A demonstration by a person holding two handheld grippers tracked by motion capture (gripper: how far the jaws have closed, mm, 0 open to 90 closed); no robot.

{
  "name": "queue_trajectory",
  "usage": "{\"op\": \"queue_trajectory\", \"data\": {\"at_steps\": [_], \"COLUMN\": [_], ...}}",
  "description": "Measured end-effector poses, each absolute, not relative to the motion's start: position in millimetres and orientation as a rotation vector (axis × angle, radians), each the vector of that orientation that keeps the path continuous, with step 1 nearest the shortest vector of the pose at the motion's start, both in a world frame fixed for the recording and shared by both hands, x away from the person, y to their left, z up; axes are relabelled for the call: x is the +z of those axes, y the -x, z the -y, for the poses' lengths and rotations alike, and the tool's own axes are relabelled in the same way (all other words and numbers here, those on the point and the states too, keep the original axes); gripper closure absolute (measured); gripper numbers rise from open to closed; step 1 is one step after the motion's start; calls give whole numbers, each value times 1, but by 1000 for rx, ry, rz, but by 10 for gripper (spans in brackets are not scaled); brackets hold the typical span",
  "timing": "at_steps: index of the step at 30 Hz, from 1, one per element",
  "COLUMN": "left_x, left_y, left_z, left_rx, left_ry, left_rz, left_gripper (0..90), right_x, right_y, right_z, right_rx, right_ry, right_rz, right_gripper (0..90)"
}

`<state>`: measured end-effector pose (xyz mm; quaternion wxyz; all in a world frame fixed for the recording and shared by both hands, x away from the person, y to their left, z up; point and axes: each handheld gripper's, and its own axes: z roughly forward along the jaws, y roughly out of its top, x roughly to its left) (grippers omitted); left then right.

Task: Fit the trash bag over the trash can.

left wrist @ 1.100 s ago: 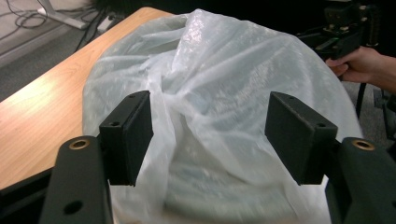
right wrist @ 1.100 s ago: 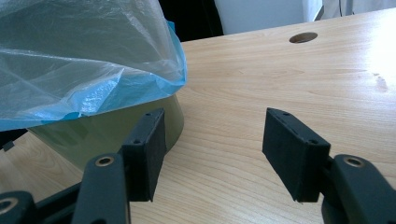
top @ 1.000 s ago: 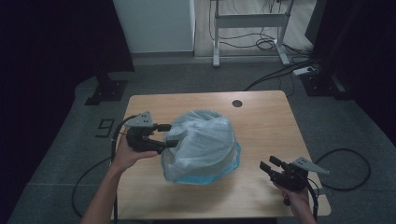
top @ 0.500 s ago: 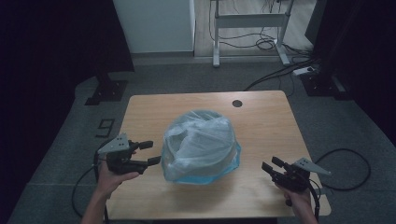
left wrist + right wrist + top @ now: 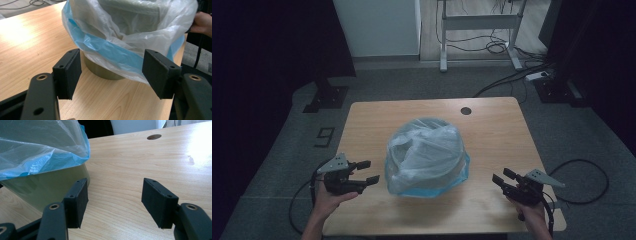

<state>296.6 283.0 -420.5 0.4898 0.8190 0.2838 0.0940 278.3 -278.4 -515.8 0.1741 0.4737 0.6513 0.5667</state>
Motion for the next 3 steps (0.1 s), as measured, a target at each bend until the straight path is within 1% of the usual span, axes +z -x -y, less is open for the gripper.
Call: {"op": "queue_trajectory", "data": {"at_steps": [3], "left_x": [-423], "left_y": [-298], "left_z": [-283], "left_rx": [233], "left_ry": [-1986], "left_rz": [-709], "left_gripper": [316], "right_x": [-516], "right_y": [-279], "right_z": [279], "right_rx": [1603], "right_ry": [-1342], "right_rz": [-1848], "right_gripper": [365]}}
